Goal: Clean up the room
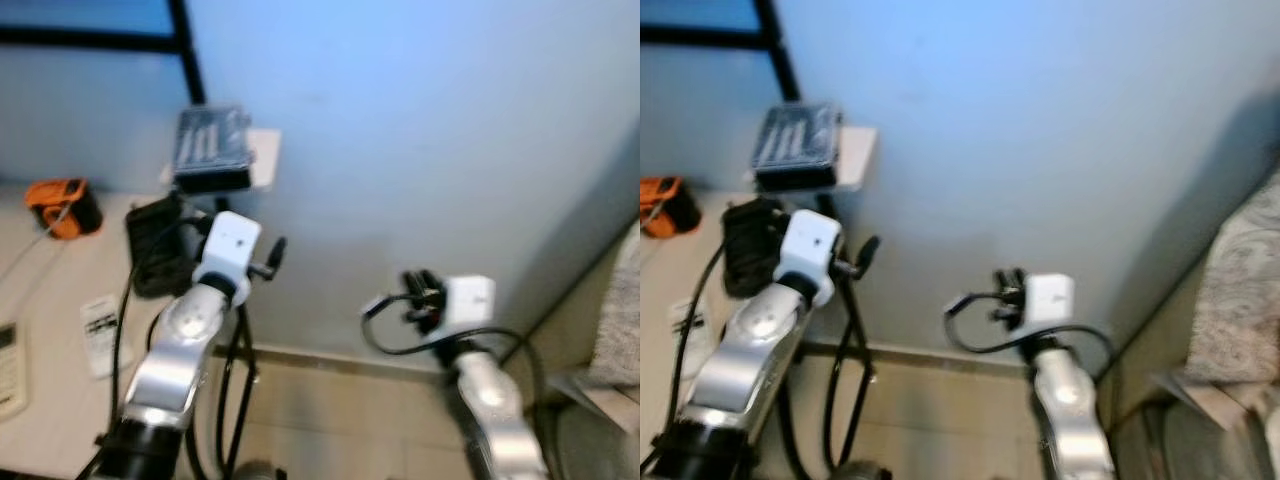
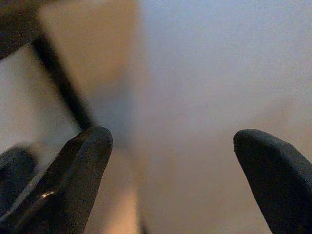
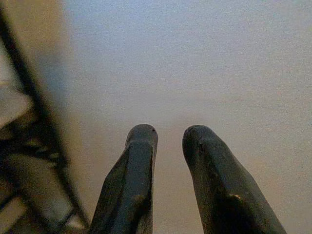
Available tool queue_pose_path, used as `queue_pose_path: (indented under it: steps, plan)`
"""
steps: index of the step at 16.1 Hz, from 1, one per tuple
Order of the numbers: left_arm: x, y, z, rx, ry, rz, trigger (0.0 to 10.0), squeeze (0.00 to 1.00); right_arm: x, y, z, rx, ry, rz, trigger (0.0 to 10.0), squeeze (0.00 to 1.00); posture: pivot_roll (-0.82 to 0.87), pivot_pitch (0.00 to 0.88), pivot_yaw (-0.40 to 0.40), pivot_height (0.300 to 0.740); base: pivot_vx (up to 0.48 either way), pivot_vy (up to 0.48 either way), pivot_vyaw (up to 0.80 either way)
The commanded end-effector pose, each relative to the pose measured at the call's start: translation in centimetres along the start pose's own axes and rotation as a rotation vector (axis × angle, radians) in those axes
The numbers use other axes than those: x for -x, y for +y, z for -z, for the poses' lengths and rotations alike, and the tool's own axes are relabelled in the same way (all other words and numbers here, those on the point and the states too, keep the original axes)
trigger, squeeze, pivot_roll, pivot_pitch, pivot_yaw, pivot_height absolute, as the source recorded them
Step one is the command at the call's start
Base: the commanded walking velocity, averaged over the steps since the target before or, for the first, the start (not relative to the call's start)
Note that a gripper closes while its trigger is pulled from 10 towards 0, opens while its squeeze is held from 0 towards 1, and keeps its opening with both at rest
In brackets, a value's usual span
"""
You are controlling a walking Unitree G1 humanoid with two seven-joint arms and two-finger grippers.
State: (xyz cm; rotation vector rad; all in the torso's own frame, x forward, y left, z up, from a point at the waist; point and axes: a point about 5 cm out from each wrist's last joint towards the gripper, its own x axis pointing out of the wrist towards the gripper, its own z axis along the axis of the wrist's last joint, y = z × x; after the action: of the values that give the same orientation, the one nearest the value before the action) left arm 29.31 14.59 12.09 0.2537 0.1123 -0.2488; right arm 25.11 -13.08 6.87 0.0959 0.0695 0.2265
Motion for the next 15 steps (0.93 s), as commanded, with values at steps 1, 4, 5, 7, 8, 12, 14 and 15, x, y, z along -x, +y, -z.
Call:
queue_pose_path:
  steps: [1,4,5,7,8,12,14,15]
  plan:
    - [0.1,-0.5,-0.2,0.005,-0.013,0.017,10.0,0.0,0.4,-0.9,0.2,0.015,0.012,0.02,10.0,0.0,0.05,0.0,0.019,0.71,0.33,-0.345,0.0]
    - [0.1,-0.8,-0.2,0.009,-0.015,0.025,10.0,0.0,0.3,-0.8,0.3,0.017,0.014,0.015,10.0,0.0,0.06,0.0,0.017,0.71,0.345,-0.33,0.0]
    - [0.1,-0.7,-0.3,0.01,-0.016,0.023,10.0,0.0,0.3,-0.8,0.2,0.018,0.014,0.014,10.0,0.0,0.06,0.0,0.017,0.71,0.352,-0.322,0.0]
    - [0.2,-0.7,-0.2,0.01,-0.017,0.024,10.0,0.0,0.3,-0.8,0.3,0.017,0.016,0.013,10.0,0.0,0.06,0.0,0.019,0.71,0.366,-0.306,0.0]
    - [0.2,-0.6,-0.2,0.01,-0.016,0.025,10.0,0.0,0.3,-0.7,0.3,0.017,0.016,0.013,10.0,0.0,0.06,0.0,0.019,0.71,0.368,-0.307,0.0]
    - [0.3,0.2,0.3,0.087,-0.005,-0.043,10.0,0.0,0.4,-0.9,0.2,0.009,0.008,0.027,10.0,0.0,0.05,0.0,0.019,0.71,0.093,-0.075,0.0]
    - [0.4,0.6,0.3,0.176,-0.018,-0.075,10.0,0.0,0.5,-1.0,0.0,0.0,-0.006,0.035,10.0,0.0,0.05,0.0,0.018,0.71,0.0,0.0,0.0]
    - [0.4,0.5,0.1,0.175,-0.029,-0.064,10.0,0.0,0.5,-1.1,0.0,-0.004,-0.008,0.04,10.0,0.0,0.05,0.0,0.017,0.71,0.401,0.0,0.0]
